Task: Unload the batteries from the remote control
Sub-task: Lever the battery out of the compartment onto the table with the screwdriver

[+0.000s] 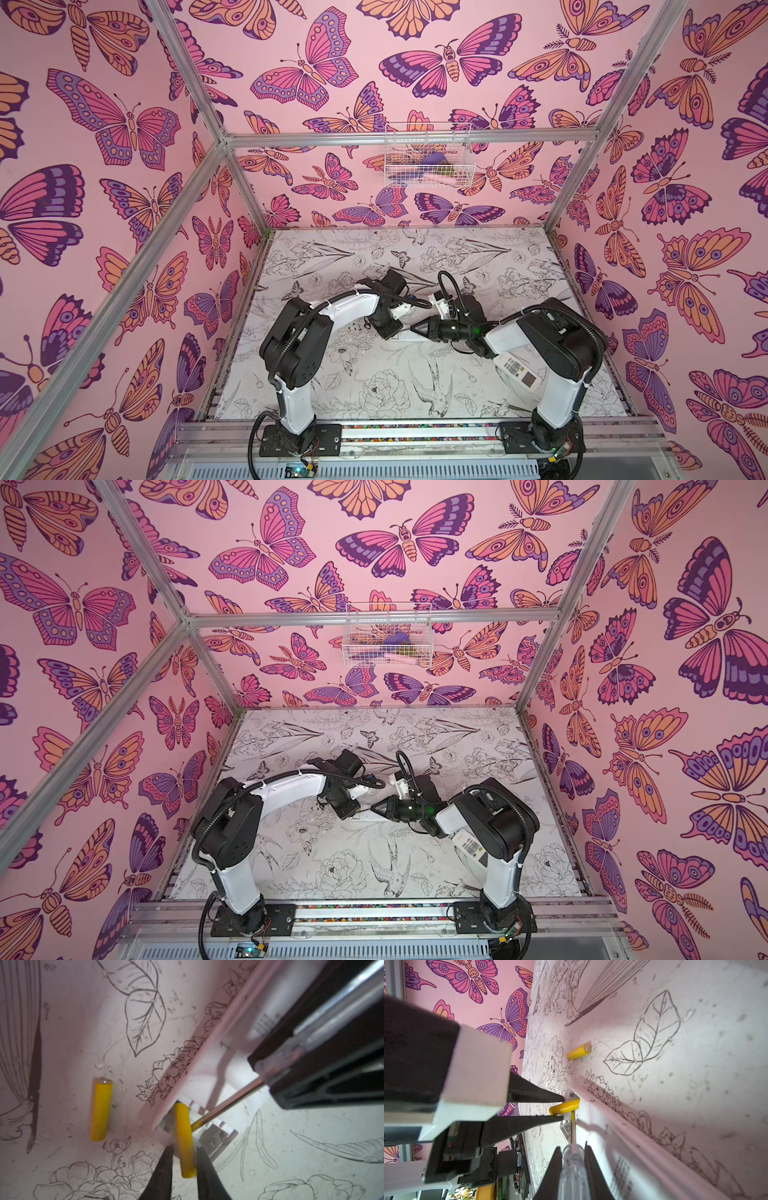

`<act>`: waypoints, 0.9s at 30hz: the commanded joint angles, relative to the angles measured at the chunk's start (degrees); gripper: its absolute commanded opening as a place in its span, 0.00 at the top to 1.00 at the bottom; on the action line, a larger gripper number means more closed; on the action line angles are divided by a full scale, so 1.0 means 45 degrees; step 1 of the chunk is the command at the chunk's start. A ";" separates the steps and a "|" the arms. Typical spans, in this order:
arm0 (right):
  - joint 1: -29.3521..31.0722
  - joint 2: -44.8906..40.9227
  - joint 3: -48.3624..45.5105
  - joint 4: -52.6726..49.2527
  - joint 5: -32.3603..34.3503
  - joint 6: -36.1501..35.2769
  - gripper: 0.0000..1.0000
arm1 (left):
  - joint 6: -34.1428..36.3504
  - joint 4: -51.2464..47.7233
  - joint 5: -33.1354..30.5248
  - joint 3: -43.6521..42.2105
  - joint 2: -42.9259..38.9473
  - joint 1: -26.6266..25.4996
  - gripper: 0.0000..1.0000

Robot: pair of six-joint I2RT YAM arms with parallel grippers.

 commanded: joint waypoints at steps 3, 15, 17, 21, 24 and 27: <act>0.0056 0.0040 -0.0261 -0.1246 0.0640 -0.0314 1.00 | 0.0382 0.0078 0.0288 -0.0450 -0.0419 -0.0129 0.91; 0.0057 -0.1291 -0.0375 -0.2335 0.0884 -0.0651 1.00 | 0.1119 0.0050 0.0522 -0.0571 -0.1463 0.0122 1.00; 0.0056 -0.1617 -0.0392 -0.2791 0.1095 -0.0814 1.00 | 0.1309 0.0101 0.0760 -0.0562 -0.1735 0.0295 1.00; 0.0056 -0.2578 -0.0306 -0.4009 0.1197 -0.1093 1.00 | 0.1703 0.0224 0.0523 -0.0365 -0.2185 0.0676 0.97; 0.0039 -0.3501 -0.0217 -0.5405 0.1600 -0.1725 1.00 | 0.2857 0.1094 0.0641 -0.0831 -0.2501 0.0773 0.98; -0.0091 -0.4627 -0.0097 -0.6825 0.2039 -0.2114 1.00 | 0.3596 0.2124 0.0723 -0.1446 -0.2513 0.0931 0.99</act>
